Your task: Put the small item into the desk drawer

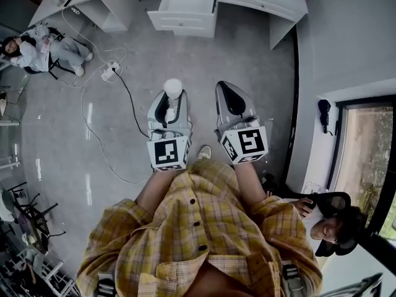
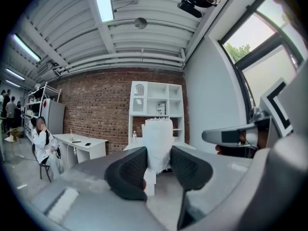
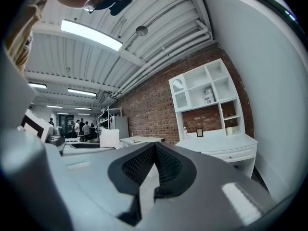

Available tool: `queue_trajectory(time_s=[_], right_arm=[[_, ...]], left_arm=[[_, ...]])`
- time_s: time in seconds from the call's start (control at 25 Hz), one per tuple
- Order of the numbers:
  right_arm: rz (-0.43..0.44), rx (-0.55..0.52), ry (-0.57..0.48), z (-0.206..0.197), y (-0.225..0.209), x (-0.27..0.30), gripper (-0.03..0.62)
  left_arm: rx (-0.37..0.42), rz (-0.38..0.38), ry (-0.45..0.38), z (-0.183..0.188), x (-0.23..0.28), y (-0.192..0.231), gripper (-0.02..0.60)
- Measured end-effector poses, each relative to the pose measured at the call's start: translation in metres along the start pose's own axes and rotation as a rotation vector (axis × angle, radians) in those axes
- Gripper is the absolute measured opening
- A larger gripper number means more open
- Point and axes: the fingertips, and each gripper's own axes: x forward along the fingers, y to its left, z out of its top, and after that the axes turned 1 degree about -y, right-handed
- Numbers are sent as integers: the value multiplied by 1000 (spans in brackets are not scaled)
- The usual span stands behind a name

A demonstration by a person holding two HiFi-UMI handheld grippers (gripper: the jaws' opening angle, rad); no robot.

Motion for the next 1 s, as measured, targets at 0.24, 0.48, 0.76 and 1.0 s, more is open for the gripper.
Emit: queue_trajectory(time_s=[0.24, 0.48, 0.76, 1.0], right_arm=[[-5, -10, 22, -4, -20, 49, 0], [-32, -9, 46, 0, -50, 124, 0], [-97, 16, 61, 1, -80, 211, -2], [-168, 23, 94, -2, -107, 265, -3]], left_arm=[[-21, 7, 20, -6, 49, 26, 160], [-13, -26, 45, -1, 122, 60, 158], [-9, -80, 89, 1, 207, 105, 160], [-18, -144, 108, 4, 272, 128, 159]])
